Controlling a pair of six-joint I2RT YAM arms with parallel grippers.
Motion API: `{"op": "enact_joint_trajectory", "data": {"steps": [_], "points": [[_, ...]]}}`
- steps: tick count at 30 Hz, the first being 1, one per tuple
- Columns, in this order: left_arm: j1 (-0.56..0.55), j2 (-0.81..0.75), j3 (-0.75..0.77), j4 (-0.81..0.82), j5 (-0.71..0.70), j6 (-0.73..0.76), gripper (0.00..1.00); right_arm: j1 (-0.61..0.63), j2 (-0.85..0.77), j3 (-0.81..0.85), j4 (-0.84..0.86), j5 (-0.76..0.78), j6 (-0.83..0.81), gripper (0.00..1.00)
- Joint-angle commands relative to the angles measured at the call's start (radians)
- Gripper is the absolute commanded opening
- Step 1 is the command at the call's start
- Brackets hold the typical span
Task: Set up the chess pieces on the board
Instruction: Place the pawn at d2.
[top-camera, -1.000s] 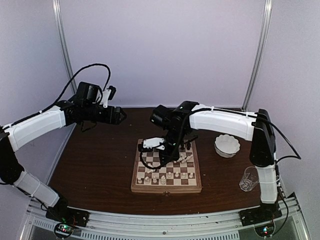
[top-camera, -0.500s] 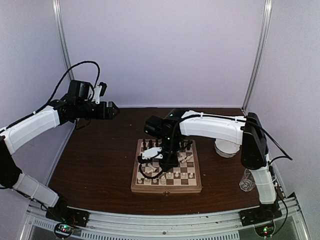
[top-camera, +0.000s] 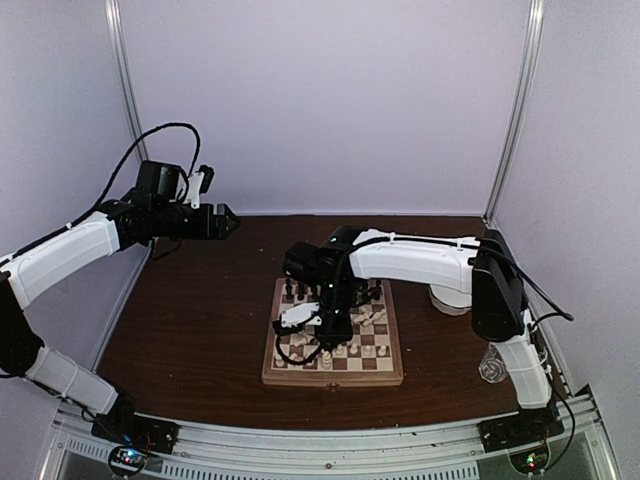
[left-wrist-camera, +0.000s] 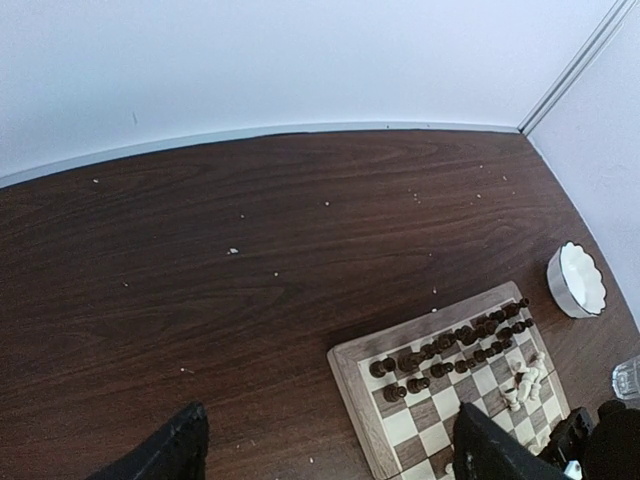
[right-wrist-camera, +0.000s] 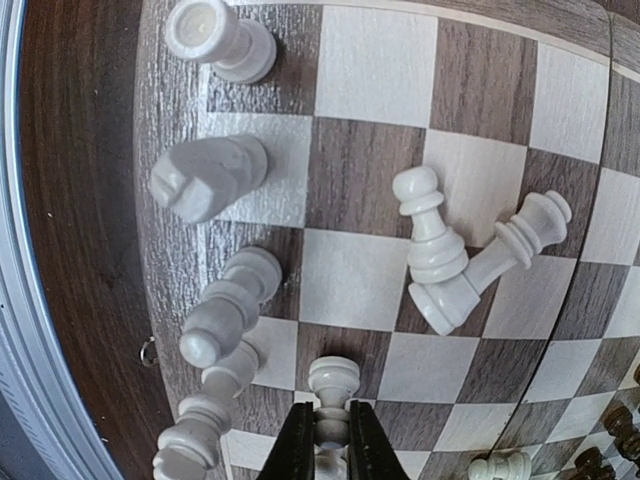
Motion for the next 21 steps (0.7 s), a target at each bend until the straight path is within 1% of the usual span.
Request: {"op": "enact_joint_trajectory", "data": {"steps": [1, 6, 10, 12, 21], "points": [[0.003, -0.024, -0.006, 0.036, 0.017, -0.007, 0.84, 0.007, 0.023, 0.040, -0.010, 0.016, 0.005, 0.09], [0.003, -0.027, -0.006, 0.037, 0.021, -0.007, 0.84, 0.007, 0.035, 0.049, -0.010, 0.017, 0.007, 0.10], [0.003, -0.025, -0.006, 0.037, 0.026, -0.007, 0.84, 0.009, 0.039, 0.054, -0.016, 0.019, 0.007, 0.16], [0.003, -0.024, -0.006, 0.037, 0.029, -0.008, 0.84, 0.009, 0.039, 0.053, -0.018, 0.016, 0.008, 0.17], [0.003, -0.021, -0.006, 0.038, 0.034, -0.008, 0.84, 0.011, 0.034, 0.053, -0.024, 0.006, 0.007, 0.19]]}}
